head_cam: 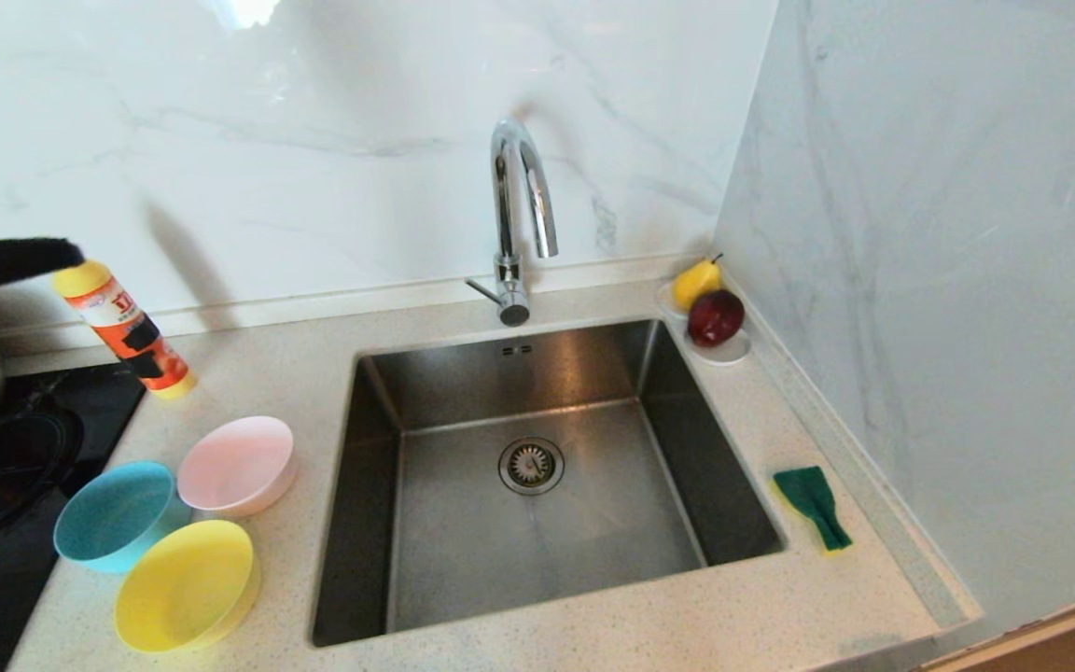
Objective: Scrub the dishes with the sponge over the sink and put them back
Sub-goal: Turn on the faucet
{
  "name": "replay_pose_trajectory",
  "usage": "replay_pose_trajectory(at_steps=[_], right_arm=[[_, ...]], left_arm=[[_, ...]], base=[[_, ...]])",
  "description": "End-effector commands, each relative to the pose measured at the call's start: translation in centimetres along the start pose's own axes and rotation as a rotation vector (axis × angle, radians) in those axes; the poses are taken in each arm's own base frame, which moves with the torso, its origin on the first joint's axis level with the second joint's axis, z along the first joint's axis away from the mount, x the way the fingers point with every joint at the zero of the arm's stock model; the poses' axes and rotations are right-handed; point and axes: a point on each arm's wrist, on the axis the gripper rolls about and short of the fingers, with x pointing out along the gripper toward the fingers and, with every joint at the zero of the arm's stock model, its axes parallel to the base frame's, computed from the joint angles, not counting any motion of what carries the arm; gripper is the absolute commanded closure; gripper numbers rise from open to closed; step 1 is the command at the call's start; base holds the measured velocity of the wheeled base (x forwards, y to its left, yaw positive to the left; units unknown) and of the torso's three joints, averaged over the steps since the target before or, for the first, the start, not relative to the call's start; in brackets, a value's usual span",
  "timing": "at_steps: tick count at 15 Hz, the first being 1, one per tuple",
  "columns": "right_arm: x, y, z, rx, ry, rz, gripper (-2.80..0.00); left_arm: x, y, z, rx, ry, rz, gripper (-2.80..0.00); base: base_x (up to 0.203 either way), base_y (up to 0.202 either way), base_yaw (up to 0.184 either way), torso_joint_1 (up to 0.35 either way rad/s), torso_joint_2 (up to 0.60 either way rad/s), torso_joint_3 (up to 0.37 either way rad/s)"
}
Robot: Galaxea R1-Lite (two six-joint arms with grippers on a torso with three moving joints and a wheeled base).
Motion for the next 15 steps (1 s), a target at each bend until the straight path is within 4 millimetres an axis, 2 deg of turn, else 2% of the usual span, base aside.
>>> replay_pose_trajectory(at_steps=[1,4,5,11,15], right_arm=[[0.0,0.0,0.0,0.0,-0.001,0.001,0.0],[0.0,0.0,0.0,0.0,-0.001,0.001,0.0],[0.0,0.0,0.0,0.0,-0.001,0.001,0.0],[0.0,0.0,0.0,0.0,-0.001,0.001,0.0],[0.0,0.0,0.0,0.0,-0.001,0.001,0.0]], left_arm=[[9.6,3.0,0.2,-0.142,0.15,-0.033,0.0],[16.4,5.3,-0.5,-0.236,0.164,-0.073,0.0],[18.0,5.8,-0.8,-0.258,0.148,-0.088,0.0],[24.9,7.2,-3.9,-0.325,0.092,-0.152,0.0],[27.7,6.6,-5.3,-0.325,0.106,-0.185,0.0]], base=[[0.0,0.0,0.0,0.0,0.0,0.0],[0.0,0.0,0.0,0.0,0.0,0.0],[0.0,0.0,0.0,0.0,0.0,0.0],[0.0,0.0,0.0,0.0,0.0,0.0],[0.0,0.0,0.0,0.0,0.0,0.0]])
